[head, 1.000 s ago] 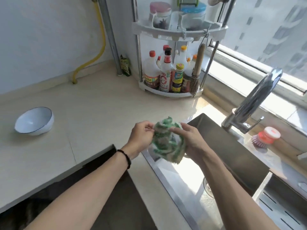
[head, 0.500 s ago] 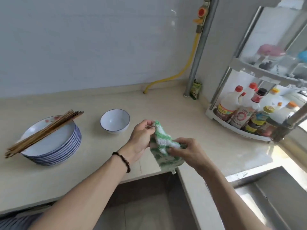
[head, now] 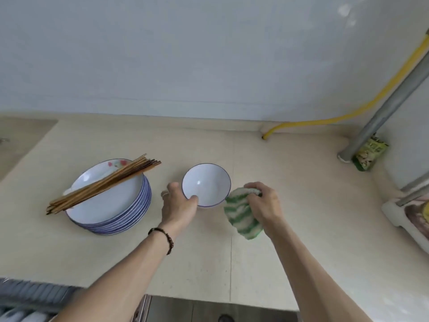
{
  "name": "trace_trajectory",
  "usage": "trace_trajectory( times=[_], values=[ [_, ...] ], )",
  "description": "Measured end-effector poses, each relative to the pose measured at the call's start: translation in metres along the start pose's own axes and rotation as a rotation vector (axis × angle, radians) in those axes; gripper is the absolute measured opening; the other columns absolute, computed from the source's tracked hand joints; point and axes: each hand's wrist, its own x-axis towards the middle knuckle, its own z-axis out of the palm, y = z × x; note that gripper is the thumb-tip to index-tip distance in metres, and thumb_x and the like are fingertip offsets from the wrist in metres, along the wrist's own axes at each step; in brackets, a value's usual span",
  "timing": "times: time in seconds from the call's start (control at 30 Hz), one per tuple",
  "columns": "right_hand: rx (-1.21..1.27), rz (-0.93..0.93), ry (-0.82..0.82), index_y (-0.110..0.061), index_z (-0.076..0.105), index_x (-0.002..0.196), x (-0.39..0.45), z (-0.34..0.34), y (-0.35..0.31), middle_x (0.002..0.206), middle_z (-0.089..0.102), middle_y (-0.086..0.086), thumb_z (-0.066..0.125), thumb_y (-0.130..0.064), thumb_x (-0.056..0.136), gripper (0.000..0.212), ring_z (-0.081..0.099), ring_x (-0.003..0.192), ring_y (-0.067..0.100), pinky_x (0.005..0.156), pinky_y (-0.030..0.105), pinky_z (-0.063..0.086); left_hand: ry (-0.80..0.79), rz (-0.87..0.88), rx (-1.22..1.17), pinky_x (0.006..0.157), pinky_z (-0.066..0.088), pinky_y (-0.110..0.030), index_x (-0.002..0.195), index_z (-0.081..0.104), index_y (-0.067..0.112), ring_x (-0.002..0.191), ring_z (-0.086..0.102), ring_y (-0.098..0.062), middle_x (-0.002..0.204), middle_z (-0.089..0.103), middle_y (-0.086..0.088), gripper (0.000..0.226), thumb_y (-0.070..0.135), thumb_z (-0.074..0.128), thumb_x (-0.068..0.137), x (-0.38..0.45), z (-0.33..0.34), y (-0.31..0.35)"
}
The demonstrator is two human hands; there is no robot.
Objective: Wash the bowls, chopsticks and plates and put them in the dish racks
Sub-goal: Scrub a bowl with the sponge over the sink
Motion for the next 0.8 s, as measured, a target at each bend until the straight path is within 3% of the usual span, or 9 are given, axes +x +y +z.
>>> trace_trajectory(
  times=[0.1,0.13,0.2,0.33,0.43,0.5,0.63,0.73,0.8],
  values=[
    [-0.007,0.045,-0.033,-0.02,0.075,0.095,0.031,0.019,0.001,0.092,0.072,0.003,0.061,-0.014,0.085,0.018,0.066,0.092,0.026,0.081,0.035,0.054,-0.062,-0.143,-0.113,0.084,0.059,-0.052,0.146,0.027,0.018,0.104,0.063,-0.039,0.134,0.04,-0.01,0.075,0.025,0.065,0.081,0.023,0.006,-0.003],
    [0.004,0.066,-0.052,-0.019,0.074,0.091,0.037,0.024,0.001,0.089,0.072,0.003,0.069,-0.022,0.085,0.009,0.066,0.088,0.024,0.079,0.034,0.054,-0.094,-0.183,-0.186,0.08,0.061,-0.05,0.143,0.03,0.017,0.099,0.067,-0.04,0.134,0.045,-0.012,0.068,0.021,0.064,0.084,0.029,0.008,-0.005],
    [0.018,0.094,-0.111,-0.019,0.073,0.09,0.048,0.034,0.002,0.084,0.07,-0.001,0.077,-0.035,0.081,0.018,0.065,0.083,0.019,0.074,0.031,0.053,-0.153,-0.231,-0.312,0.073,0.062,-0.044,0.13,0.041,0.017,0.091,0.071,-0.04,0.127,0.055,-0.011,0.043,0.006,0.057,0.092,0.036,0.013,-0.006],
    [-0.077,0.098,-0.179,-0.019,0.071,0.102,0.059,0.047,0.0,0.085,0.067,-0.001,0.074,-0.02,0.081,0.021,0.063,0.085,0.021,0.067,0.027,0.048,-0.198,-0.206,-0.398,0.069,0.061,-0.038,0.12,0.046,0.021,0.106,0.064,-0.036,0.116,0.055,-0.002,0.045,-0.012,0.045,0.089,0.041,0.017,-0.007],
    [-0.103,0.082,-0.167,-0.012,0.067,0.098,0.058,0.049,-0.002,0.077,0.059,-0.001,0.062,-0.011,0.084,0.015,0.056,0.072,0.02,0.054,0.024,0.04,-0.201,-0.198,-0.418,0.069,0.062,-0.037,0.126,0.045,0.016,0.102,0.066,-0.033,0.122,0.052,-0.006,0.046,-0.012,0.047,0.09,0.037,0.015,-0.009],
    [-0.076,0.093,-0.146,-0.011,0.062,0.086,0.052,0.045,-0.004,0.071,0.054,-0.001,0.059,-0.01,0.084,0.004,0.046,0.06,0.015,0.044,0.021,0.034,-0.199,-0.172,-0.408,0.067,0.062,-0.036,0.128,0.044,0.016,0.092,0.07,-0.03,0.123,0.053,-0.007,0.044,-0.008,0.049,0.091,0.032,0.012,-0.009],
    [0.048,0.139,-0.089,-0.01,0.047,0.068,0.028,0.029,-0.01,0.065,0.043,0.001,0.058,-0.006,0.08,0.017,0.036,0.057,0.018,0.043,0.021,0.027,-0.217,-0.082,-0.409,0.068,0.062,-0.036,0.126,0.041,0.018,0.08,0.074,-0.026,0.116,0.057,-0.004,0.037,0.009,0.058,0.095,0.019,0.005,-0.008],
    [0.167,0.181,-0.042,0.005,0.06,0.079,0.0,0.014,-0.013,0.07,0.051,0.008,0.063,-0.007,0.077,0.012,0.048,0.064,0.021,0.056,0.031,0.038,-0.272,-0.003,-0.408,0.07,0.058,-0.035,0.12,0.046,0.026,0.101,0.066,-0.025,0.124,0.055,-0.003,0.038,0.04,0.066,0.091,-0.001,0.003,-0.004],
    [0.223,0.197,0.007,0.005,0.064,0.083,-0.024,0.003,-0.013,0.07,0.054,0.009,0.065,-0.006,0.077,0.013,0.052,0.064,0.021,0.059,0.032,0.041,-0.35,-0.012,-0.48,0.074,0.057,-0.037,0.116,0.045,0.031,0.11,0.064,-0.029,0.128,0.053,-0.002,0.041,0.049,0.067,0.086,-0.016,0.005,0.001]
  ],
)
